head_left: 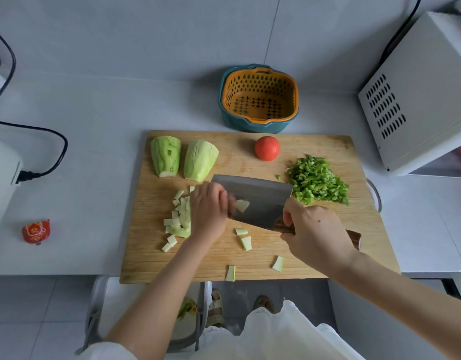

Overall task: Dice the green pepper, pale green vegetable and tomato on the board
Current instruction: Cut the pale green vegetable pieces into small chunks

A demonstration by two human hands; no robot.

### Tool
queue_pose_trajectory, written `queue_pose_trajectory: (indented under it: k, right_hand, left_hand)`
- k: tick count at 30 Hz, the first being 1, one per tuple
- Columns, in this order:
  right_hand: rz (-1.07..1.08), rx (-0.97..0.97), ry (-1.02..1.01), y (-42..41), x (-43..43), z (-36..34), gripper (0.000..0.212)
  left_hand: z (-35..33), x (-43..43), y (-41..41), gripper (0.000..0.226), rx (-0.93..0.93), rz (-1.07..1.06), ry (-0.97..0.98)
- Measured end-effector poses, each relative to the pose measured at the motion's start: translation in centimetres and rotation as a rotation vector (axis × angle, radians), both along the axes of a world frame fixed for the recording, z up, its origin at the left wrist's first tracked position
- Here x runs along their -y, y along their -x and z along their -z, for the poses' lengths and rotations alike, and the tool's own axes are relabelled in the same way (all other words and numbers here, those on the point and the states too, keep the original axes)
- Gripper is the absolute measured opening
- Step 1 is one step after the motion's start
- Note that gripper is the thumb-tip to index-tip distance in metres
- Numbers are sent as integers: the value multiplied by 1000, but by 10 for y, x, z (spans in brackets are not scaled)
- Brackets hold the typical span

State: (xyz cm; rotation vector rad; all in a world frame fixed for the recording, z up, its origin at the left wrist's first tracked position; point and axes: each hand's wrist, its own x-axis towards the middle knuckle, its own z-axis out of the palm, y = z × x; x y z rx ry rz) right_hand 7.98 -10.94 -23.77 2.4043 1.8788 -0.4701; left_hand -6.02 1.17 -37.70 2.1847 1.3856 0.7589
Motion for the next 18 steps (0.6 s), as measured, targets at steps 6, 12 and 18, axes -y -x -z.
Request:
queue_pose_trajectory:
  k: [6,12,18]
  right_hand:
    - [60,24,-23,-13,9,-2,20]
    - [8,-9,-35,-8,9,2,23]
    - [7,-45,-55,-9,15,2,27]
  left_hand:
    - [16,-16,31,14,-38,-131,-12]
    - [-29,22,-22,32,85,282,-79]
    - [-19,13,-10,25,139,362,-48]
